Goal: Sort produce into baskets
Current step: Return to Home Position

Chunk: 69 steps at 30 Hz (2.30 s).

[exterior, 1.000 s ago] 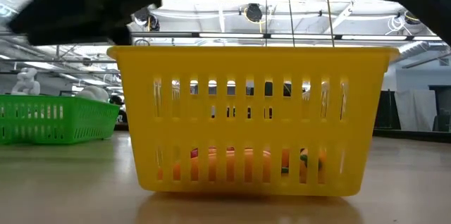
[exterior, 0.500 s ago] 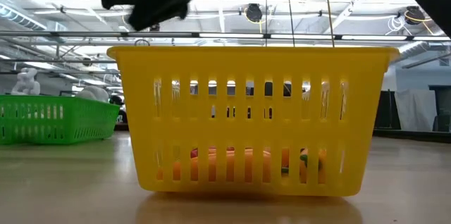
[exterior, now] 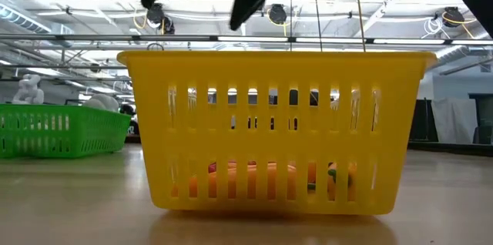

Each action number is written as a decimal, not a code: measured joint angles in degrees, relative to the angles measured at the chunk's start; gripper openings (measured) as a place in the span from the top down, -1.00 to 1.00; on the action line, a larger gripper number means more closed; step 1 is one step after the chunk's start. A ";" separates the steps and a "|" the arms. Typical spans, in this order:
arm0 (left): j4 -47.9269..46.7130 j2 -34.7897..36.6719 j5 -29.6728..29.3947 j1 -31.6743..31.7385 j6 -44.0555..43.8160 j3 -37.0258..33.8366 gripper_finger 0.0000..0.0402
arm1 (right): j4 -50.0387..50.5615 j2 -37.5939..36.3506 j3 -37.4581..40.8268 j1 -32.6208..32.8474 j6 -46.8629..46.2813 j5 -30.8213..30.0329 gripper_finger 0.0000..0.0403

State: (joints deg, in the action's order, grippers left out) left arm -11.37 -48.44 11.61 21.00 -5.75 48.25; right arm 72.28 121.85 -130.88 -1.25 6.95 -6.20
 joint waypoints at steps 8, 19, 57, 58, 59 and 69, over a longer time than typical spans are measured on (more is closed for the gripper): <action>-1.54 2.53 -1.98 -9.04 1.54 0.00 -0.32 | 5.62 -6.29 0.03 -1.30 -0.29 -1.30 0.46; 3.56 10.01 -10.33 -19.90 2.76 -8.94 -0.32 | -2.21 -25.41 15.64 -1.32 -1.49 -5.78 0.78; 15.63 36.11 -17.05 -17.61 -3.00 -41.35 -0.32 | -83.24 -92.08 123.05 -14.46 -18.00 9.87 1.00; 13.90 37.16 -17.20 -17.26 -3.35 -41.39 -0.32 | -83.27 -93.10 123.84 -14.67 -18.23 9.73 1.00; 12.53 38.25 -17.27 -16.96 -3.97 -41.43 -0.32 | -83.38 -94.20 124.67 -14.88 -18.32 9.47 1.00; 6.00 47.53 -20.06 -12.30 -3.90 -41.44 -0.32 | -79.65 -102.01 130.08 -16.79 -20.95 6.35 1.00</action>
State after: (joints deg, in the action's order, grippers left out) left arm -5.37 -0.91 -8.45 8.69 -9.65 6.81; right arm -7.37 19.84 -0.80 -18.04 -14.00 0.14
